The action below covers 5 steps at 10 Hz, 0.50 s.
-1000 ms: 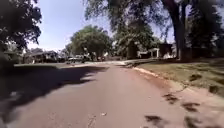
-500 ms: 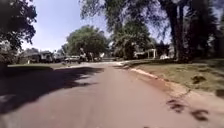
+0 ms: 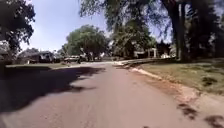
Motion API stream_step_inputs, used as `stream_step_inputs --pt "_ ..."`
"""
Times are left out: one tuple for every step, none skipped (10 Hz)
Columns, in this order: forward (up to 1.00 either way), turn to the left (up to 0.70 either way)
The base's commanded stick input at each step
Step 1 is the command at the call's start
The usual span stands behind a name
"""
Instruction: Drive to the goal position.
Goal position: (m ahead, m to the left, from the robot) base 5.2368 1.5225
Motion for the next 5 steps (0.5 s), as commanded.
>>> stream_step_inputs --pt "0.5 0.0" --pt "0.5 0.0" --pt "0.5 0.0" --pt "0.5 0.0" --pt "0.5 0.0"
